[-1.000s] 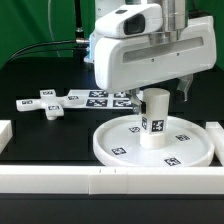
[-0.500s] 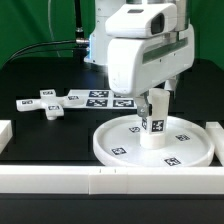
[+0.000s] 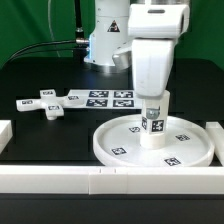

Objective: Assemble round table

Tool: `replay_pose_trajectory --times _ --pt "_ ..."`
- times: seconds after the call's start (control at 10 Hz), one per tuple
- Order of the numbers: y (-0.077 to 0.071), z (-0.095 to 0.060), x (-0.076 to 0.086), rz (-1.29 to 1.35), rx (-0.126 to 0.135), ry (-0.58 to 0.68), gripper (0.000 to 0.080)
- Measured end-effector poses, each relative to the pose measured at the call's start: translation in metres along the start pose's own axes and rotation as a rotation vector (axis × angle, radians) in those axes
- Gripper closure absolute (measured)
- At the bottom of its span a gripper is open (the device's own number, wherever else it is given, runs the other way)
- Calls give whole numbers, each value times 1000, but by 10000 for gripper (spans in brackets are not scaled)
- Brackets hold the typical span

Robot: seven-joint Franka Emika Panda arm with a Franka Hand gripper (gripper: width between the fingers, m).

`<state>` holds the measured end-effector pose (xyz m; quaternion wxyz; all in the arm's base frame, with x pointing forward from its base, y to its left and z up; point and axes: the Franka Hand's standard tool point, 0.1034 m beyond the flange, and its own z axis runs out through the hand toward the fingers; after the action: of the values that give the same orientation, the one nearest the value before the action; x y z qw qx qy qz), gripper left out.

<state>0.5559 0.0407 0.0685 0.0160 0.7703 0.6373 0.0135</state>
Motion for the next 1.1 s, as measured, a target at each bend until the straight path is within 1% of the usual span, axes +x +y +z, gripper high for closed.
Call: replay_pose_trajectory --times 0.3,0.5,0.7,0.8,0.9,1.1 --pt "0 1 0 -178 -6 -30 150" --pt "-1 2 -3 -251 -5 -38 150" --pt "-1 2 -4 -247 -5 -39 150" --pt "-1 2 -3 -238 -5 -39 259" --pt "-1 2 -3 -231 -5 -38 395" --pt "-1 3 -3 -219 -4 -38 392"
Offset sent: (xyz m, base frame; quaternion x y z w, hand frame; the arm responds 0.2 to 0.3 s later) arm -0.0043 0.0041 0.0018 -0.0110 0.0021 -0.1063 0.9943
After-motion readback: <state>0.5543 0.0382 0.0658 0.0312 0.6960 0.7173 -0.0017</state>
